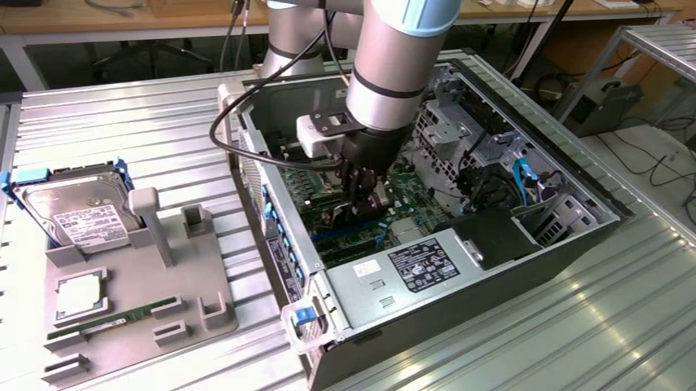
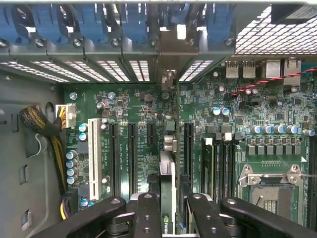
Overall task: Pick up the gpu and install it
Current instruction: 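Insert the gpu into the slot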
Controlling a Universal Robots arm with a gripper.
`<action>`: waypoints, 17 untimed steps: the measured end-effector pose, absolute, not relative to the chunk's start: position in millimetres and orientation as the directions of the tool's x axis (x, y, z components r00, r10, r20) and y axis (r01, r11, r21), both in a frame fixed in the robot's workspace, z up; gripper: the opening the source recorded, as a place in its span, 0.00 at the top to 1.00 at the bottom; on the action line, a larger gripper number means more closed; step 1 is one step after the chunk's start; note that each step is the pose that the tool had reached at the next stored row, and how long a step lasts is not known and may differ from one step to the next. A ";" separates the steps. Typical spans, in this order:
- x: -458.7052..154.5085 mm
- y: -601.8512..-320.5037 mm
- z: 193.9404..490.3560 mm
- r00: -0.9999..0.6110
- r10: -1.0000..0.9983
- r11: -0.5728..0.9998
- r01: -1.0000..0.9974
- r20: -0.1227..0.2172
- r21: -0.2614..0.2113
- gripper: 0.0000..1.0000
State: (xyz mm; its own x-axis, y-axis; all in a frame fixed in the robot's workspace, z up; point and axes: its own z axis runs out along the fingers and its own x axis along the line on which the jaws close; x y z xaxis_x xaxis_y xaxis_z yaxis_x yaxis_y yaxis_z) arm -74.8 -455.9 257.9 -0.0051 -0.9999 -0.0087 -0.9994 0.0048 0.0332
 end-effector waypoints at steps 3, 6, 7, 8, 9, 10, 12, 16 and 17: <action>-75.2 -455.9 256.2 -0.005 -1.000 0.005 -0.999 -0.008 0.033 0.74; -75.2 -455.9 255.3 -0.005 -1.000 0.005 -0.999 -0.008 0.033 0.74; -75.2 -455.9 255.1 -0.005 -1.000 0.005 -0.999 -0.009 0.033 0.74; -75.2 -455.9 255.0 -0.005 -1.000 0.005 -0.999 -0.009 0.033 0.74; -75.2 -455.9 255.0 -0.005 -1.000 0.005 -0.999 -0.009 0.033 0.74; -75.2 -455.9 255.0 -0.005 -1.000 0.005 -0.999 -0.009 0.033 0.74; -75.2 -455.9 255.0 -0.005 -1.000 0.005 -0.999 -0.009 0.033 0.74; -75.2 -455.9 255.0 -0.005 -1.000 0.005 -0.999 -0.009 0.033 0.74; -75.2 -455.9 255.0 -0.005 -1.000 0.005 -0.999 -0.009 0.033 0.74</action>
